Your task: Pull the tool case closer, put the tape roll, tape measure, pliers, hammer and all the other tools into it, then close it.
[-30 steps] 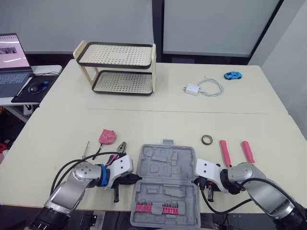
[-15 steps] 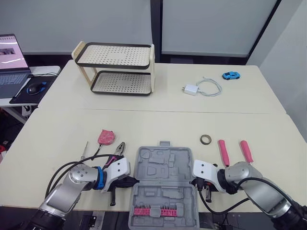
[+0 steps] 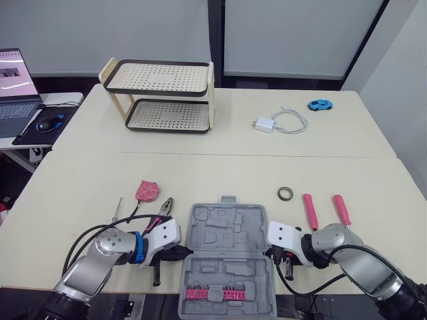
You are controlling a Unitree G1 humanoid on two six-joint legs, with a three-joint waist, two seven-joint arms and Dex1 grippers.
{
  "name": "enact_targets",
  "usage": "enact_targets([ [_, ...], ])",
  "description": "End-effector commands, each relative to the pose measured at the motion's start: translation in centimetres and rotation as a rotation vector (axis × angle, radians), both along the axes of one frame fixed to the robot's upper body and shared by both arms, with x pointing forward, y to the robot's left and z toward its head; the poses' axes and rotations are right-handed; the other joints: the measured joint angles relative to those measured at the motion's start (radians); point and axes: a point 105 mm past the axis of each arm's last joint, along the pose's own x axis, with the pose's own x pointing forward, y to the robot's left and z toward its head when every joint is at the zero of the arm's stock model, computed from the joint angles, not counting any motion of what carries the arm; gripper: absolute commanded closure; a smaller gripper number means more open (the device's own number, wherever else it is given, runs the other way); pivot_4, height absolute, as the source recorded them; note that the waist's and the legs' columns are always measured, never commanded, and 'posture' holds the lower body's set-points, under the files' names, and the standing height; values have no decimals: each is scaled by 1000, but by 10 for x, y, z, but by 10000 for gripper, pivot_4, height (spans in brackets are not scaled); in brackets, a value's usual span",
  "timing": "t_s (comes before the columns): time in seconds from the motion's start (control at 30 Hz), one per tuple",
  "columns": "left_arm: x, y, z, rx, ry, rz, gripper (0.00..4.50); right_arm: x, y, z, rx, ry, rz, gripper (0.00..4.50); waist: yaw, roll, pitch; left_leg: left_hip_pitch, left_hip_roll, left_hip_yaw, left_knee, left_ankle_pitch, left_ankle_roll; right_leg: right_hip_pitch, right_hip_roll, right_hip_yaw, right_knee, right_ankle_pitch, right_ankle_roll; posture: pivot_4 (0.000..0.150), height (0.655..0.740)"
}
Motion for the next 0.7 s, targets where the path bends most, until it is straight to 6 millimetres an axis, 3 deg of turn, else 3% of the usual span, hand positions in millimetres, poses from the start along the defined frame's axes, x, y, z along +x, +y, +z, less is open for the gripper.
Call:
enact_targets([
  [0.03,3,4,5,-1,-18,12,45000,0,1,0,11,11,-9,44458,0,0,0,0,0,0,0,0,0,0,0,0,0,0,0,1500,7350],
  [0.43,8,21,27,3,-51,34,45000,1,-30,22,-17,-28,-76,44458,8,1,1,-2,-1,0,0,0,0,-1,-1,0,0,0,0,1500,7350],
  [0.6,10,46,78,-132,-136,144,45000,-4,-55,79,50,-214,-61,44458,14,1,1,-3,0,0,0,0,0,-1,-1,-1,1,0,0,1500,7350],
  [0.7,12,72,93,-144,-191,263,45000,-9,-74,104,106,-314,-100,44458,21,0,0,-1,0,0,0,0,0,1,-1,-2,1,0,-1,1500,7350],
])
